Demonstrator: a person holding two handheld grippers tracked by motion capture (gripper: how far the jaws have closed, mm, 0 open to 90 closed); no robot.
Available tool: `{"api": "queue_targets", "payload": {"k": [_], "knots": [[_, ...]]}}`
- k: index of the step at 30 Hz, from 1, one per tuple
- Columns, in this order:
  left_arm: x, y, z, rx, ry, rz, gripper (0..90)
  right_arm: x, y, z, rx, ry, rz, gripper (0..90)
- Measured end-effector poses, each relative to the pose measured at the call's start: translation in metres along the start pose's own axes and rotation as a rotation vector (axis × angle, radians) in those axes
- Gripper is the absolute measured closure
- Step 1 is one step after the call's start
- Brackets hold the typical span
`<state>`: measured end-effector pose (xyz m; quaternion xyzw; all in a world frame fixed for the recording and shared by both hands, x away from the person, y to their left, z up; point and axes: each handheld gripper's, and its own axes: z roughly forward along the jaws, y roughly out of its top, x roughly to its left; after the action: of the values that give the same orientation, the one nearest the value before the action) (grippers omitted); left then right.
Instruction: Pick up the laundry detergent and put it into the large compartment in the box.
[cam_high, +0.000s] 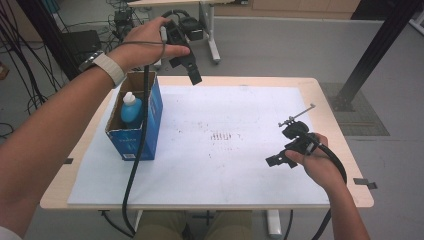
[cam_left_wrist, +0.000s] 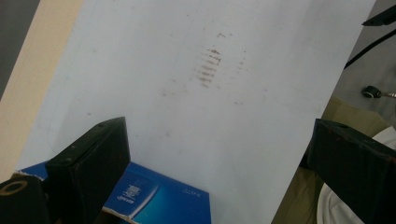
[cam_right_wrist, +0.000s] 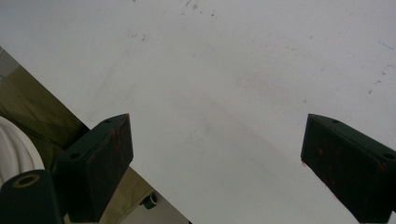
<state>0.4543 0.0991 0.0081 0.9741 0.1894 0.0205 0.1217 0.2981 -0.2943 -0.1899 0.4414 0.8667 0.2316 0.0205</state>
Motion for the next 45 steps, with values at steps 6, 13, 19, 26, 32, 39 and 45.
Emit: {"api": "queue_targets", "payload": {"k": [6, 13, 19, 26, 32, 39, 45], "knots": [[-0.005, 0.004, 0.011, -0.005, -0.017, 0.032, 6.0, -0.001, -0.001, 0.002, 0.002, 0.004, 0.001, 9.0], [-0.008, 0.005, 0.021, -0.005, -0.034, 0.06, 5.9, -0.002, 0.0, 0.003, 0.004, 0.007, 0.004, 9.0], [-0.009, 0.004, 0.028, 0.0, -0.038, 0.074, 5.9, -0.001, 0.002, 0.004, 0.005, 0.006, 0.002, 9.0], [-0.012, -0.002, 0.037, 0.002, -0.045, 0.095, 5.9, 0.0, 0.005, 0.008, 0.01, 0.01, -0.003, 9.0], [-0.013, -0.005, 0.048, 0.0, -0.053, 0.103, 5.9, 0.0, 0.008, 0.009, 0.008, 0.013, -0.011, 9.0], [-0.012, -0.006, 0.059, -0.002, -0.062, 0.111, 5.9, -0.002, 0.008, 0.01, 0.01, 0.013, -0.007, 9.0], [-0.016, -0.005, 0.066, 0.009, -0.051, 0.122, 5.9, -0.005, 0.007, 0.009, 0.015, 0.01, 0.002, 9.0]]}}
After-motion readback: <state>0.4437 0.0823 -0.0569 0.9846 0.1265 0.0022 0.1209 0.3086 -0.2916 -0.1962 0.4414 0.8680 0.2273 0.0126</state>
